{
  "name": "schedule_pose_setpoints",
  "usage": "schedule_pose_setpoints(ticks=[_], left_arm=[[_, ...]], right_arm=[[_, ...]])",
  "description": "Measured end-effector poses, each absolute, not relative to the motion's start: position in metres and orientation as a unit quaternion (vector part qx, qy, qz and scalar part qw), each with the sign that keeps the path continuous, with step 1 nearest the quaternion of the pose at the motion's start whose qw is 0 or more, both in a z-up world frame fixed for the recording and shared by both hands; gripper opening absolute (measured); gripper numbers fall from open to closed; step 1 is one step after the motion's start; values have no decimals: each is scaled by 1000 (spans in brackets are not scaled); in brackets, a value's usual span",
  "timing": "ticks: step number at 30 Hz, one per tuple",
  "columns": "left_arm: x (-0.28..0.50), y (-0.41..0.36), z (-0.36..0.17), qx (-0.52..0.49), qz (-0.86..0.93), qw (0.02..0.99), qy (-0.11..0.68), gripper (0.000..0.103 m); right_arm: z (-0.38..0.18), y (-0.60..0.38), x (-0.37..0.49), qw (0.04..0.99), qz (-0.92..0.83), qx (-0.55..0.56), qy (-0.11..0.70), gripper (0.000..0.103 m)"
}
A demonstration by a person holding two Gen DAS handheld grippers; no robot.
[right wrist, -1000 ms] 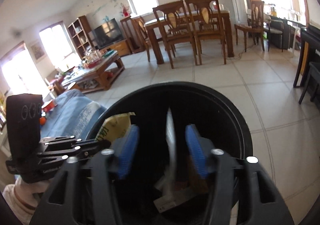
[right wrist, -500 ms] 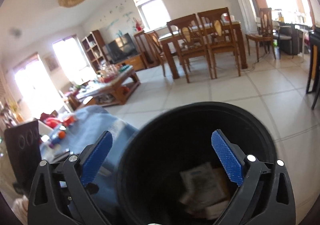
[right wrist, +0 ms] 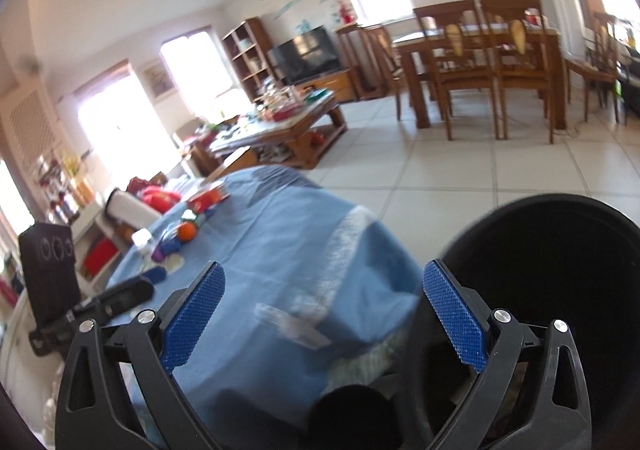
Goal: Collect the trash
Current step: 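Move both tools back over the table, then grasp the clear plastic tray with left tool while right tool grasps red snack box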
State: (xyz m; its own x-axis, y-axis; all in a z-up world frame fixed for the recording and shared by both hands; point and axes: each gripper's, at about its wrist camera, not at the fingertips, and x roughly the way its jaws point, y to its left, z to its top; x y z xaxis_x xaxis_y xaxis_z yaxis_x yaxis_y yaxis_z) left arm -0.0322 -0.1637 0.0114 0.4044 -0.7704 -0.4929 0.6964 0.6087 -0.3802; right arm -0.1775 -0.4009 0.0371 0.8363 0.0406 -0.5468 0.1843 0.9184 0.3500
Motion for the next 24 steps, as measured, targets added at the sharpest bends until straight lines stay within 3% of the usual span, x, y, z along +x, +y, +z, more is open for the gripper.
schedule_pose_setpoints(ticks=[12, 20, 24], left_arm=[[85, 7, 4, -309, -305, 845, 311, 98], [164, 50, -16, -369, -267, 816, 357, 97], [182, 44, -15, -351, -268, 814, 378, 97]], right_arm=[[31, -309, -77, 938, 50, 161, 304, 98], [26, -261, 14, 927, 96, 158, 325, 92], [30, -241, 70, 922, 112, 153, 338, 88]])
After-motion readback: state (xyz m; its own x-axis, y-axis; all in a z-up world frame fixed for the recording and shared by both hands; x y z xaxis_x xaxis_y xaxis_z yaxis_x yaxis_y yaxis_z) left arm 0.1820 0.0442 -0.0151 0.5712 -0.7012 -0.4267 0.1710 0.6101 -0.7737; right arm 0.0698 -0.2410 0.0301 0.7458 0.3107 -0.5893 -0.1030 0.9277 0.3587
